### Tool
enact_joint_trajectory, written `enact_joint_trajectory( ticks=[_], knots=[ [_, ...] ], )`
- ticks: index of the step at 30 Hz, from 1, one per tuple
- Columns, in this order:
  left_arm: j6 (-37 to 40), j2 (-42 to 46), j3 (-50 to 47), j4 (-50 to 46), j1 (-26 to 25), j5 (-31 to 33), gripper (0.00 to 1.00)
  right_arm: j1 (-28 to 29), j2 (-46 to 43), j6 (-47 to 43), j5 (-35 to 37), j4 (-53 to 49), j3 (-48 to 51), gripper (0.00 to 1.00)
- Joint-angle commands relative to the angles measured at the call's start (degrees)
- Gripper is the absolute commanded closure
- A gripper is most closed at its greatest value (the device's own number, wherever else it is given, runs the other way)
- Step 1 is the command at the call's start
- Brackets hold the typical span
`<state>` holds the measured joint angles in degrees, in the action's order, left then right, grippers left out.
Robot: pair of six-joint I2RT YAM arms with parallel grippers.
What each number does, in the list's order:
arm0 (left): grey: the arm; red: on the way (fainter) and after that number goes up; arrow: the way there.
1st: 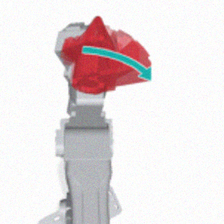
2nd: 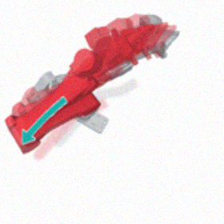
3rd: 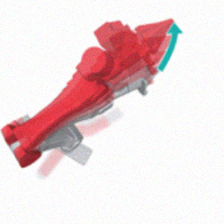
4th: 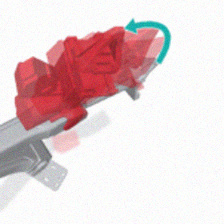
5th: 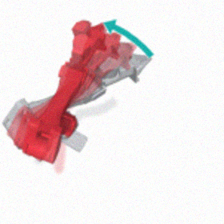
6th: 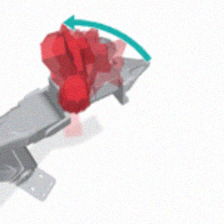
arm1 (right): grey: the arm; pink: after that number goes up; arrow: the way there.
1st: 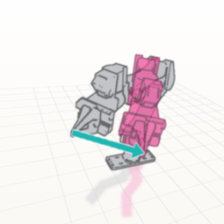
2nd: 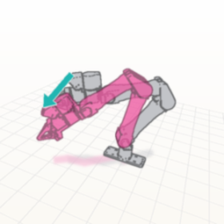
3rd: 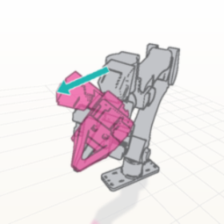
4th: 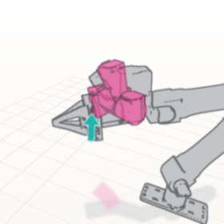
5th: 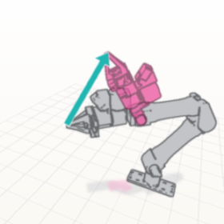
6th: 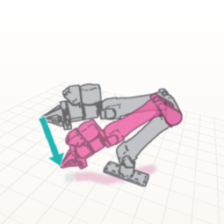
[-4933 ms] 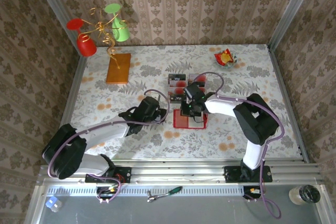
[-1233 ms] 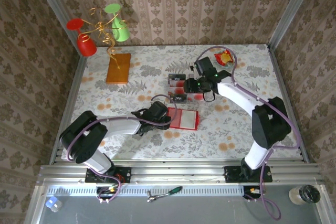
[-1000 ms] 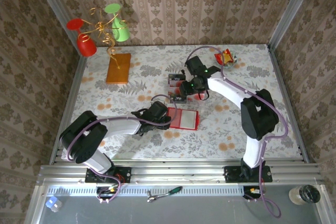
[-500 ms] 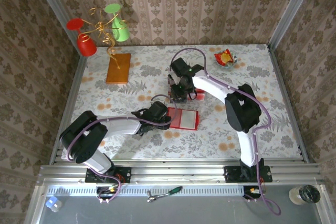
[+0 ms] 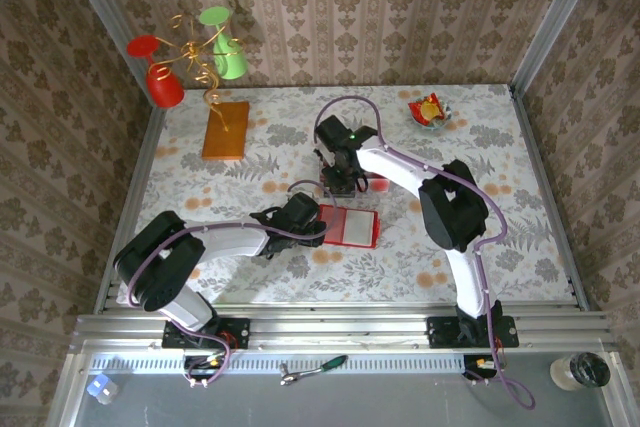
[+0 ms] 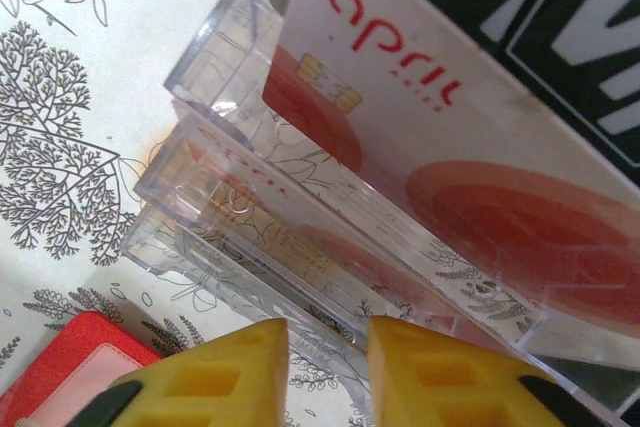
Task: Put the credit cards into the card holder
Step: Pick up the credit card from the storage box.
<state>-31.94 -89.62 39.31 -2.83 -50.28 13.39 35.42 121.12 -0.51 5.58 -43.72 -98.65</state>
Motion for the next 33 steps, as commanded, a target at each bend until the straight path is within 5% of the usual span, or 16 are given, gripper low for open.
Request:
enact_joint_trajectory(
  ticks=[1, 33],
  knots=[
    [-0.93, -0.74, 0.24, -0.74, -0.43, 0.09, 0.14, 0.18, 0.28, -2.39, 0.03, -2.60, -0.21, 0.76],
    [-1.11, -0.71, 0.07, -0.34, -0.45, -0.33, 0.14, 0.73, -2.97, -15.44, 3.64, 4.42, 3.06, 0.70]
  ],
)
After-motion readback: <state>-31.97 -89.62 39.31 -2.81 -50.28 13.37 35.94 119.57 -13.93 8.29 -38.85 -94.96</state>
